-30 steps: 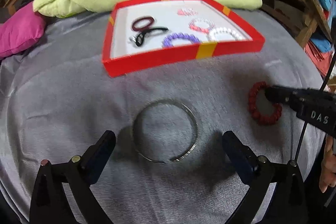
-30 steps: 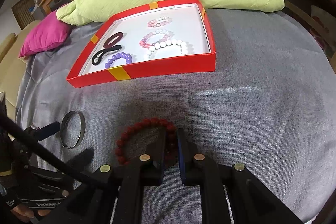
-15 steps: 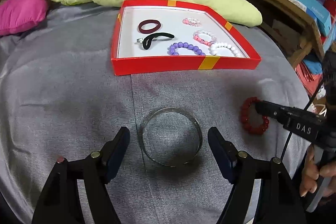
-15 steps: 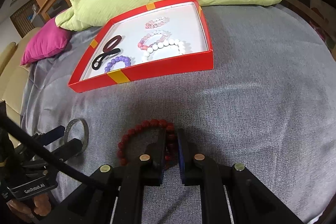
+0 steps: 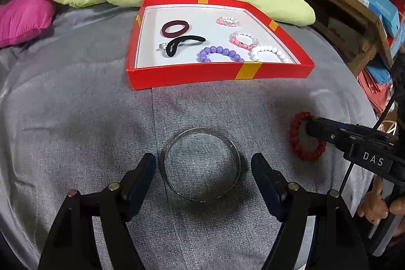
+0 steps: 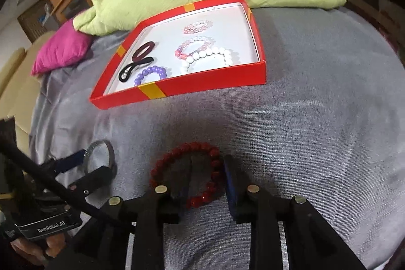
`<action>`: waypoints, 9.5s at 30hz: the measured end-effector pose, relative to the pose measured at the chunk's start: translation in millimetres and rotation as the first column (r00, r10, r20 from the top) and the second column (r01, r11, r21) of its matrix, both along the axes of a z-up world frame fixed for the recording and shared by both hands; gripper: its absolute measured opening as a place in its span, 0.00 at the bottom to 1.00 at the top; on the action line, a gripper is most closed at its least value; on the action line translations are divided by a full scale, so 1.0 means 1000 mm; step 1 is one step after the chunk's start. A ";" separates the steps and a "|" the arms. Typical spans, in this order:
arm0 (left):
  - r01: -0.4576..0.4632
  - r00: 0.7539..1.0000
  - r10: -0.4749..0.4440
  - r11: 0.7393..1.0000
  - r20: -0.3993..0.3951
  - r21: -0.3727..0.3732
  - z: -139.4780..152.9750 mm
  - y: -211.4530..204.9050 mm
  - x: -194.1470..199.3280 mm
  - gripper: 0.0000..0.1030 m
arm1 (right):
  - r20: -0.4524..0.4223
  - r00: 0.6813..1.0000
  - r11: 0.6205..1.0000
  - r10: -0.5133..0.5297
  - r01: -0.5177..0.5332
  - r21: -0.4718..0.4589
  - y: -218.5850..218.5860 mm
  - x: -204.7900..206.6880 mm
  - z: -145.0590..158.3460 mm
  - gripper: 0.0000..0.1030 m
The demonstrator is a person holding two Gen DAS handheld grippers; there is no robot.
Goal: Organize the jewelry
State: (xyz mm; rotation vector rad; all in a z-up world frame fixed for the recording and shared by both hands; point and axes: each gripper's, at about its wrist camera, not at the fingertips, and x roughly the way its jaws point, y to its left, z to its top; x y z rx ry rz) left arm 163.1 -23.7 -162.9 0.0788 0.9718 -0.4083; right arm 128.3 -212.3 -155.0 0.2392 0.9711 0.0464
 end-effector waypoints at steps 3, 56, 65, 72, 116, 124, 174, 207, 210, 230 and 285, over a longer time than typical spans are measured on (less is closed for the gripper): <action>0.009 1.000 -0.009 1.000 0.013 0.028 -0.001 -0.003 -0.002 0.76 | 0.005 1.000 0.998 -0.004 0.005 -0.068 0.003 -0.001 -0.001 0.12; -0.008 0.995 0.006 1.000 0.100 0.017 0.033 0.009 -0.012 0.61 | 0.204 0.979 0.997 0.000 0.016 -0.076 0.025 -0.013 0.050 0.10; -0.032 0.987 0.036 0.999 0.159 -0.031 0.051 0.023 -0.008 0.61 | 0.227 0.974 1.000 -0.007 0.008 -0.002 0.012 -0.008 0.073 0.10; -0.025 0.974 0.031 0.999 0.225 -0.029 0.059 0.020 -0.006 0.61 | 0.253 0.967 0.999 0.011 -0.021 0.037 0.002 0.004 0.091 0.10; -0.016 0.972 0.004 0.999 0.235 0.050 0.068 -0.055 0.113 0.61 | 0.309 0.947 0.984 -0.089 0.037 0.172 -0.049 0.130 0.090 0.10; -0.001 0.967 -0.019 0.997 0.254 0.077 0.070 -0.065 0.137 0.61 | 0.301 0.947 0.982 -0.115 0.063 0.175 -0.053 0.153 0.080 0.10; 0.149 0.987 -0.157 0.977 0.042 0.151 0.021 -0.094 0.218 0.61 | 0.129 0.973 0.967 -0.189 0.161 0.196 -0.071 0.193 0.045 0.10; -0.021 0.995 0.013 0.997 0.101 0.076 0.044 -0.082 0.191 0.62 | 0.016 0.981 0.982 -0.191 0.191 -0.001 -0.063 0.192 0.036 0.14; -0.025 0.992 0.009 0.992 0.129 0.126 0.046 -0.088 0.189 0.62 | 0.035 0.981 0.981 -0.191 0.191 -0.016 -0.064 0.189 0.041 0.23; -0.170 0.966 0.127 0.968 0.225 0.183 0.083 -0.055 0.148 0.70 | 0.223 0.969 0.972 -0.106 0.148 -0.181 -0.038 0.155 0.085 0.65; -0.397 0.843 0.333 0.915 0.422 0.071 0.203 0.056 -0.165 0.70 | 0.380 0.923 0.951 0.054 0.069 -0.302 0.069 -0.153 0.195 0.71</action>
